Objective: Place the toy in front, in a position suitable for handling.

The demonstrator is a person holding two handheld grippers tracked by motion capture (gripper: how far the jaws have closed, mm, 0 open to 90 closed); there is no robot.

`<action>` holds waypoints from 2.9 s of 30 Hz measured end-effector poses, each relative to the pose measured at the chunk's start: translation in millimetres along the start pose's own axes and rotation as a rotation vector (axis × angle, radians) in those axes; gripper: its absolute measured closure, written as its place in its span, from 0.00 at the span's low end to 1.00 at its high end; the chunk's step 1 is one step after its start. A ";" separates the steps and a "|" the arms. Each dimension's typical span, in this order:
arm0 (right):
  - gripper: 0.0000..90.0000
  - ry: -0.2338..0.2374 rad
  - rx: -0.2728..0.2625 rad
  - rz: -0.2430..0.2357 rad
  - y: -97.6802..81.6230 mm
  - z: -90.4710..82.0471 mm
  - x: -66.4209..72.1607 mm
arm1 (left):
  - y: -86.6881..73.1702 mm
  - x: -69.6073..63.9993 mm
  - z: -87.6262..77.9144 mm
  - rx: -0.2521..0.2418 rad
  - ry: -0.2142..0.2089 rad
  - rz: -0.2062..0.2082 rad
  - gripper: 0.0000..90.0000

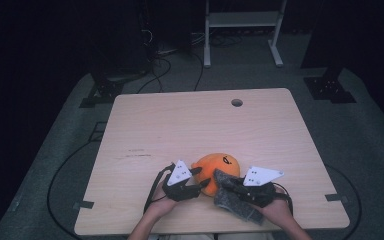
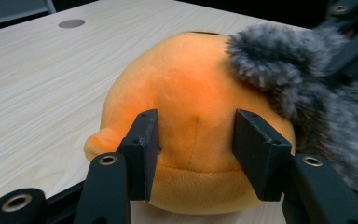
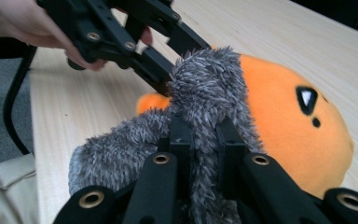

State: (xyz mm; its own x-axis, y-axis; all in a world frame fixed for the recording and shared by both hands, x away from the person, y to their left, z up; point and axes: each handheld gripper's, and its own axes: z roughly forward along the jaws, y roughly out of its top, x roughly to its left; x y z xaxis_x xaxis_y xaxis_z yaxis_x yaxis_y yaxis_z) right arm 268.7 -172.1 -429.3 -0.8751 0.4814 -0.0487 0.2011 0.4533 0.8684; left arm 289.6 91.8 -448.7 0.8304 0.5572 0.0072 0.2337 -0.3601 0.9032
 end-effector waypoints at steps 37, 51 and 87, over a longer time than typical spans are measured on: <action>0.89 0.058 0.025 0.039 -7.3 -7.1 -7.6 | 2.1 -4.4 8.2 0.007 0.023 -0.042 0.33; 0.89 -0.041 0.036 0.117 -14.9 -23.2 -28.7 | 5.2 1.7 2.4 0.004 0.023 -0.109 0.13; 0.89 0.003 0.047 0.034 -5.1 -33.1 -24.5 | 14.8 -20.1 10.6 0.002 0.020 0.038 0.43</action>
State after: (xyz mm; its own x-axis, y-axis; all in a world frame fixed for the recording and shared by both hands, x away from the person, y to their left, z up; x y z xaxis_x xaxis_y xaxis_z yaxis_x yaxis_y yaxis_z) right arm 274.5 -211.1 -416.2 -0.8686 0.4952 -0.0178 0.2514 0.4712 0.8454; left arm 281.7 67.3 -440.0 0.8286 0.5576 0.0501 0.2030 -0.3825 0.9014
